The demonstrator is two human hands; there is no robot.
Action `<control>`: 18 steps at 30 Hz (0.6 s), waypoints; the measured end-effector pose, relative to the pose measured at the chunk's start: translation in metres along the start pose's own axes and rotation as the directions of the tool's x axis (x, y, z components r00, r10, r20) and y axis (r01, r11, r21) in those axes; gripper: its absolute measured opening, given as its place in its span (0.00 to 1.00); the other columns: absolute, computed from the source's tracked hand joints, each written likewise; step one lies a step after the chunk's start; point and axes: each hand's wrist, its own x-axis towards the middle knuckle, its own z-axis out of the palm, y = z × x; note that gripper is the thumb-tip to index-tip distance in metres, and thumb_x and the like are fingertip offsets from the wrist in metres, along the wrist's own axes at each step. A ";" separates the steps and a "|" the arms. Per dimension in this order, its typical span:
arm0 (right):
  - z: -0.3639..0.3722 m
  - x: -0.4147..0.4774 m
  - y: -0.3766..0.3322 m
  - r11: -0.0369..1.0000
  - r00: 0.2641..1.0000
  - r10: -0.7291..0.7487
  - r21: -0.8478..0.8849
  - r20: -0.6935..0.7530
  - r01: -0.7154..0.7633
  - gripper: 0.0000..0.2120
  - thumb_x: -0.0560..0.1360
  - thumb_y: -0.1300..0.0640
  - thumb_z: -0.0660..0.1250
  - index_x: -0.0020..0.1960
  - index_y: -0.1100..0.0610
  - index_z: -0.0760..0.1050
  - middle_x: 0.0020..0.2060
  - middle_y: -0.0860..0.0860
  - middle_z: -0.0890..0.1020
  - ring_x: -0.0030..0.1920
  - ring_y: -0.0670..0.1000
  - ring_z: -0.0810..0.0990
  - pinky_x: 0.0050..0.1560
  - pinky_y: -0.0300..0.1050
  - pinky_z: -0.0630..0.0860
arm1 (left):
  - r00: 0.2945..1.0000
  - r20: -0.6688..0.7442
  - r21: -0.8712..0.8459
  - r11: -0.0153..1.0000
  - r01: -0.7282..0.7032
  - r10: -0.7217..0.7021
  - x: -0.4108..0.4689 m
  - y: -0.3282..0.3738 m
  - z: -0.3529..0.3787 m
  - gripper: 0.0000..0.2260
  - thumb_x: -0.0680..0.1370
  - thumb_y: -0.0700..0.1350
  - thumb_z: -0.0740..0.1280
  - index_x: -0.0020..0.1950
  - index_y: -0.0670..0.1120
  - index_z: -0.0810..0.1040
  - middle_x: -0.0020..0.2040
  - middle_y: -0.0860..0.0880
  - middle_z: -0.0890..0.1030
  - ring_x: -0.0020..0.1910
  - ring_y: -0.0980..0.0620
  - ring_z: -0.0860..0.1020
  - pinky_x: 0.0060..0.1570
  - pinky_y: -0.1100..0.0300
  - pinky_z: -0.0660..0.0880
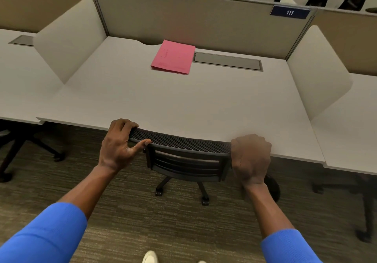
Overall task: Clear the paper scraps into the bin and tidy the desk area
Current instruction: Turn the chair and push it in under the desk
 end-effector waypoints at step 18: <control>-0.003 0.004 0.002 1.000 0.999 -0.012 -0.013 0.049 0.012 0.19 0.83 0.44 0.59 0.47 0.55 0.82 0.44 0.54 0.82 0.46 0.55 0.78 0.47 0.51 0.69 | 1.000 0.022 0.001 1.000 0.011 -0.011 0.001 0.004 -0.002 0.37 0.78 0.75 0.57 0.61 0.42 0.78 0.58 0.43 0.76 0.57 0.44 0.76 0.49 0.49 0.80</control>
